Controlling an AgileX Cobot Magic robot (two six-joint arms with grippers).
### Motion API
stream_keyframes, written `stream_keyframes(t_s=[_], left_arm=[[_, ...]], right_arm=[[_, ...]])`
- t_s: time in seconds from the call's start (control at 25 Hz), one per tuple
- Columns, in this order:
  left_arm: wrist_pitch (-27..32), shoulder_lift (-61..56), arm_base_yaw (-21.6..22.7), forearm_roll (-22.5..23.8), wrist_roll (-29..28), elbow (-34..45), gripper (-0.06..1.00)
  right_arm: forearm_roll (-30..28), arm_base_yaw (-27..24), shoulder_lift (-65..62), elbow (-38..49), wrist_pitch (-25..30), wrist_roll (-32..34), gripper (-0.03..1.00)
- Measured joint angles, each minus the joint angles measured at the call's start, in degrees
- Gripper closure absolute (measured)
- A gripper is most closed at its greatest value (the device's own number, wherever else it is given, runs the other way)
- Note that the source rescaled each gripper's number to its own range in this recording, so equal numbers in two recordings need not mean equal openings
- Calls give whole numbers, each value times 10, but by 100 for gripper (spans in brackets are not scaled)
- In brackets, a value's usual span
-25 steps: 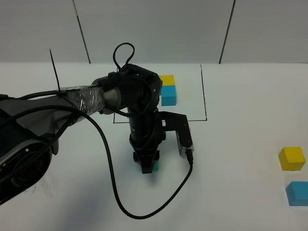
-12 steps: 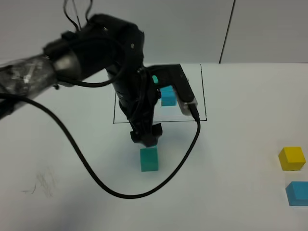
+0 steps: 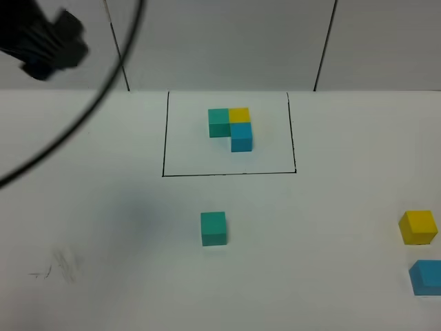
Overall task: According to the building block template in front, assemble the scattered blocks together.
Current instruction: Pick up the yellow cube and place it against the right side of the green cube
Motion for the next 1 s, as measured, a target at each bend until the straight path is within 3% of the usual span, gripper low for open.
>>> stream_keyframes(t_s=[0.32,0.44,0.6,0.76,1.0], left_arm=[[0,-251,7,-10,-16,18,30],[0,-356,7,-27,2,64,35],[0,-490,7,-92,38,152,31],[0,-591,7,-165,36,243,25],[1,-651,7,-189,-11,392,25]], right_arm=[[0,0,0,0,0,0,25],[0,0,0,0,0,0,25],[0,0,0,0,0,0,25],[0,0,0,0,0,0,25],[0,0,0,0,0,0,25]])
